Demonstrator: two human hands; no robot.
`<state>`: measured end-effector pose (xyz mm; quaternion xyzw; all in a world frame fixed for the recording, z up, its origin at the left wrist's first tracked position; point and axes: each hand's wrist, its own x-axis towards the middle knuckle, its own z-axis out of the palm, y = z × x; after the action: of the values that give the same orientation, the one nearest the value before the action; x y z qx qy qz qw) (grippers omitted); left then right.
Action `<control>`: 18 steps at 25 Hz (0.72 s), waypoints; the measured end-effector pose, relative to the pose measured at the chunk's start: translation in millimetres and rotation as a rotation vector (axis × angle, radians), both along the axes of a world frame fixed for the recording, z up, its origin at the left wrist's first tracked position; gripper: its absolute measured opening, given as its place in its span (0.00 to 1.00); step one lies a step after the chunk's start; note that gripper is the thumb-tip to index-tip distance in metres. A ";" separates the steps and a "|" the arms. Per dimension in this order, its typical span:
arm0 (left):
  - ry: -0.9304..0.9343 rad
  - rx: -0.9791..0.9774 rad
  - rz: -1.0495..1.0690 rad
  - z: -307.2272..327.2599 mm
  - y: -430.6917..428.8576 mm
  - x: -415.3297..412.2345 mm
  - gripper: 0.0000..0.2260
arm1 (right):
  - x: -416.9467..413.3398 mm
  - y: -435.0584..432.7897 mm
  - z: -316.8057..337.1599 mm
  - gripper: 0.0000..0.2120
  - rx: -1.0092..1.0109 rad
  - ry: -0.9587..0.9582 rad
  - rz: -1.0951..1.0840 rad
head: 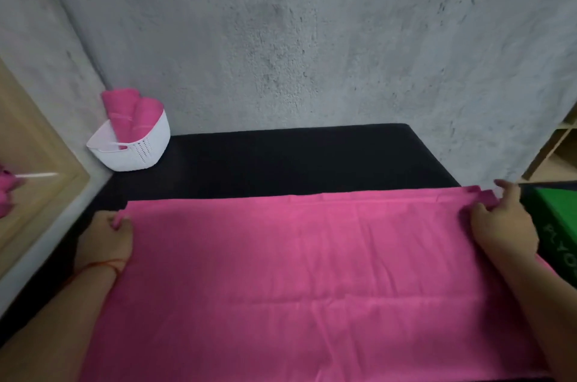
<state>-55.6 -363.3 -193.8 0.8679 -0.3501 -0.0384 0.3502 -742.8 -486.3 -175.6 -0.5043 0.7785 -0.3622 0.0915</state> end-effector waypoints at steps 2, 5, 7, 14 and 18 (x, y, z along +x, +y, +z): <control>-0.018 0.006 0.015 2.3 -3.8 -1.1 0.09 | -5.2 -4.2 -3.1 0.17 0.016 0.062 -0.011; -0.040 -0.003 0.002 1.7 -0.1 -5.0 0.09 | -2.8 -5.6 -8.9 0.16 0.061 0.194 0.006; -0.042 0.006 -0.016 5.3 2.5 -4.0 0.10 | 0.4 -4.4 -9.2 0.15 0.067 0.208 0.007; -0.136 -0.006 -0.036 25.5 -23.8 -1.1 0.05 | 5.1 -2.0 -3.3 0.15 0.096 0.247 0.004; -0.090 0.021 -0.005 0.9 -19.4 1.6 0.07 | 3.5 1.5 8.1 0.17 0.074 0.283 0.034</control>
<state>-54.0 -382.8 -192.9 0.8716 -0.3671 -0.0036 0.3247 -739.2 -484.8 -167.5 -0.5597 0.7879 -0.2569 0.0053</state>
